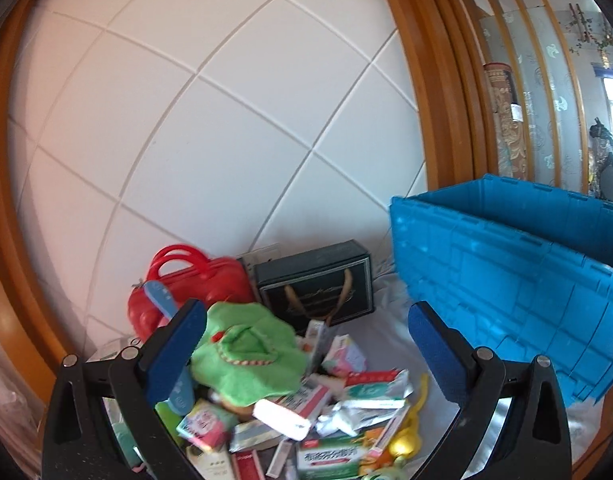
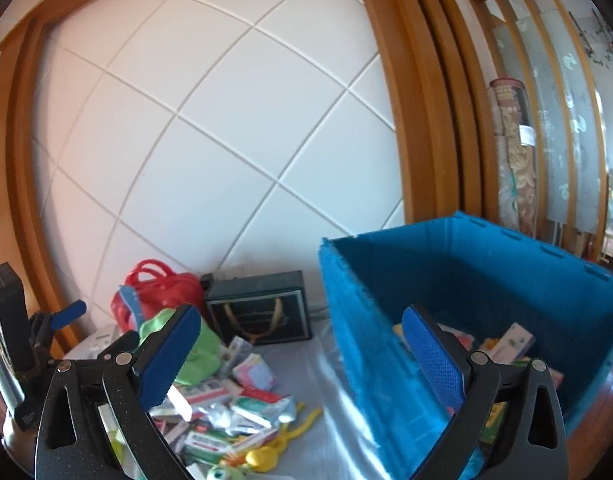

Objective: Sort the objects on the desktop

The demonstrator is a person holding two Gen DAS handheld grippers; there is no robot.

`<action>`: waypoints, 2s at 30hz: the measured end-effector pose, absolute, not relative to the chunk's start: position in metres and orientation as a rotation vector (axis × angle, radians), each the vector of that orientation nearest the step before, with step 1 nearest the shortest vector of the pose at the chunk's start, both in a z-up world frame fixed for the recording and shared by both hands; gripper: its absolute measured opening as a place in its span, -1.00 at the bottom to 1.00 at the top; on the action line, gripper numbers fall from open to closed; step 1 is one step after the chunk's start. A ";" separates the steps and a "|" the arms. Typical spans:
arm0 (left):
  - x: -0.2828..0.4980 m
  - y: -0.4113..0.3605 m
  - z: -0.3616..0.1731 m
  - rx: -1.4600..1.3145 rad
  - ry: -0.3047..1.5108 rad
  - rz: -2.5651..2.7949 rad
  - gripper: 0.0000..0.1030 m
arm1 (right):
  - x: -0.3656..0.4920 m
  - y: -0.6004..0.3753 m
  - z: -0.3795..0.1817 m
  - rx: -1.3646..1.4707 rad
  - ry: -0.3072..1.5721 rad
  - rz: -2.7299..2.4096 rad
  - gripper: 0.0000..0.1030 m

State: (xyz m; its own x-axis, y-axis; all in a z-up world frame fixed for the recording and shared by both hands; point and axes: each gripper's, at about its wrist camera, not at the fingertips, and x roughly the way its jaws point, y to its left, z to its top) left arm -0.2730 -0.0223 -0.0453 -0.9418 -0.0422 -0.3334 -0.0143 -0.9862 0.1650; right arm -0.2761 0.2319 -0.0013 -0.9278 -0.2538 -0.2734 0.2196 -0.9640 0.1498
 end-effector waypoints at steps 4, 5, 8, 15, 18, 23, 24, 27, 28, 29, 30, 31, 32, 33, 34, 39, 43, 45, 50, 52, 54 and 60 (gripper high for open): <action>-0.260 -0.088 -0.070 0.602 -0.217 -2.957 0.99 | -0.281 0.177 -0.016 0.455 -0.147 -2.781 0.99; -0.258 -0.102 -0.076 0.622 -0.206 -2.931 0.99 | -0.285 0.164 -0.021 0.474 -0.133 -2.756 0.99; -0.256 -0.137 -0.092 0.674 -0.174 -2.867 0.99 | -0.292 0.131 -0.036 0.523 -0.086 -2.691 0.99; -0.280 -0.163 -0.125 0.760 -0.096 -2.787 0.99 | -0.334 0.084 -0.070 0.593 -0.027 -2.547 0.99; -0.304 -0.155 -0.139 0.797 -0.124 -2.786 0.99 | -0.357 0.071 -0.089 0.654 0.011 -2.490 0.99; -0.337 -0.143 -0.166 0.855 -0.123 -2.825 0.99 | -0.398 0.058 -0.126 0.787 0.078 -2.404 0.99; -0.344 -0.142 -0.172 0.875 -0.127 -2.830 0.99 | -0.408 0.057 -0.133 0.811 0.081 -2.381 0.99; -0.368 -0.143 -0.191 0.952 -0.119 -2.820 0.99 | -0.437 0.052 -0.155 0.873 0.084 -2.327 0.98; -0.376 -0.144 -0.196 0.971 -0.112 -2.814 0.99 | -0.449 0.050 -0.164 0.907 0.071 -2.307 0.87; -0.384 -0.145 -0.201 0.991 -0.109 -2.804 0.99 | -0.461 0.047 -0.174 0.941 0.049 -2.282 0.72; -0.393 -0.147 -0.205 1.004 -0.105 -2.799 0.99 | -0.473 0.044 -0.183 0.976 0.031 -2.261 0.66; -0.401 -0.149 -0.209 1.010 -0.099 -2.794 0.99 | -0.483 0.039 -0.190 1.006 0.022 -2.250 0.55; -0.410 -0.152 -0.211 1.016 -0.088 -2.789 0.99 | -0.495 0.033 -0.197 1.028 0.018 -2.238 0.51; -0.418 -0.155 -0.213 1.024 -0.067 -2.787 0.99 | -0.506 0.027 -0.203 1.045 0.016 -2.224 0.50; -0.425 -0.159 -0.215 1.030 -0.046 -2.788 0.99 | -0.517 0.020 -0.208 1.059 0.016 -2.214 0.50; -0.452 -0.175 -0.230 1.087 0.040 -2.812 0.99 | -0.564 -0.017 -0.232 1.141 -0.014 -2.127 0.50; -0.464 -0.170 -0.233 1.100 -0.026 -2.845 1.00 | -0.588 -0.042 -0.258 1.230 -0.076 -2.044 0.52; -0.465 -0.172 -0.235 1.104 -0.032 -2.877 1.00 | -0.599 -0.040 -0.268 1.262 -0.157 -2.022 0.52; -0.464 -0.174 -0.236 1.149 0.014 -2.996 0.56 | -0.617 -0.038 -0.293 1.368 -0.353 -1.852 -0.69; -0.457 -0.171 -0.232 1.176 0.010 -3.051 0.01 | -0.609 -0.043 -0.286 1.341 -0.290 -1.879 -0.76; -0.450 -0.165 -0.230 1.190 -0.056 -3.071 -0.20 | -0.596 -0.045 -0.273 1.287 -0.220 -1.907 -0.81; -0.432 -0.167 -0.218 1.197 -0.081 -3.103 -0.56 | -0.560 -0.031 -0.237 1.158 -0.090 -2.004 -0.99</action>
